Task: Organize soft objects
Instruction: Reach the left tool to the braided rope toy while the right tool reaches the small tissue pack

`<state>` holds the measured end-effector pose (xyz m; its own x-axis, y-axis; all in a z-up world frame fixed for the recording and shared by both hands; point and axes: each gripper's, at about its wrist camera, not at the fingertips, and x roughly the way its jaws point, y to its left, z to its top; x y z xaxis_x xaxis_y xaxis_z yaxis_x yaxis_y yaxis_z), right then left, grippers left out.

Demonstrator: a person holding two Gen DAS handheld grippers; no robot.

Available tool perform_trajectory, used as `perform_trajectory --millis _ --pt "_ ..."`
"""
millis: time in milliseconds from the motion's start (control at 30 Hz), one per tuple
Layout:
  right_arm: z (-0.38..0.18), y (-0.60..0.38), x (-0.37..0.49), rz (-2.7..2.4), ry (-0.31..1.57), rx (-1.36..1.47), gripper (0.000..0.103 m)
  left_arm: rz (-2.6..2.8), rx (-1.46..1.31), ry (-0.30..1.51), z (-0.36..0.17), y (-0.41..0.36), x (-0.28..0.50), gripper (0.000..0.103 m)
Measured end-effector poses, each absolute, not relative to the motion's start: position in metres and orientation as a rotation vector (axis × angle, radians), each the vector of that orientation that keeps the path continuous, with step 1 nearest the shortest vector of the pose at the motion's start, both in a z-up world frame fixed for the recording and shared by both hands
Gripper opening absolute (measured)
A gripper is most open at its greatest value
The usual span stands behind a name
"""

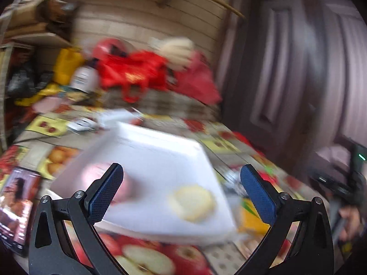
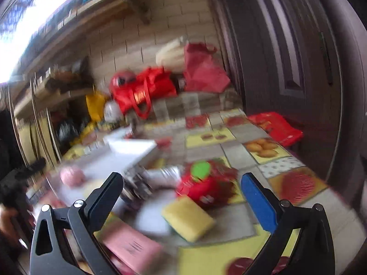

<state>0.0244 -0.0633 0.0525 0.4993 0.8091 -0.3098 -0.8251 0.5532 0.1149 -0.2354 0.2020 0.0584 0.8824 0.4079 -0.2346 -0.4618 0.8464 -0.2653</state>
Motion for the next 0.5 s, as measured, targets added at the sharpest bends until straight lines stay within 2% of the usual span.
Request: perform_trajectory --millis 200,400,467,500 --pt "0.033 -0.044 0.022 1.209 0.559 -0.221 0.103 0.131 -0.264 0.471 0.048 0.147 -0.199 0.103" --pt "0.008 -0.005 -0.011 1.377 0.647 -0.512 0.102 0.033 -0.142 0.746 0.03 0.093 -0.165 0.103" --pt "0.003 0.003 -0.02 1.397 0.642 -0.586 0.092 0.026 -0.182 0.842 0.017 0.088 -0.151 0.103" --pt "0.0 0.008 -0.022 1.396 0.647 -0.614 0.091 0.016 -0.206 0.869 0.012 0.086 -0.146 0.102"
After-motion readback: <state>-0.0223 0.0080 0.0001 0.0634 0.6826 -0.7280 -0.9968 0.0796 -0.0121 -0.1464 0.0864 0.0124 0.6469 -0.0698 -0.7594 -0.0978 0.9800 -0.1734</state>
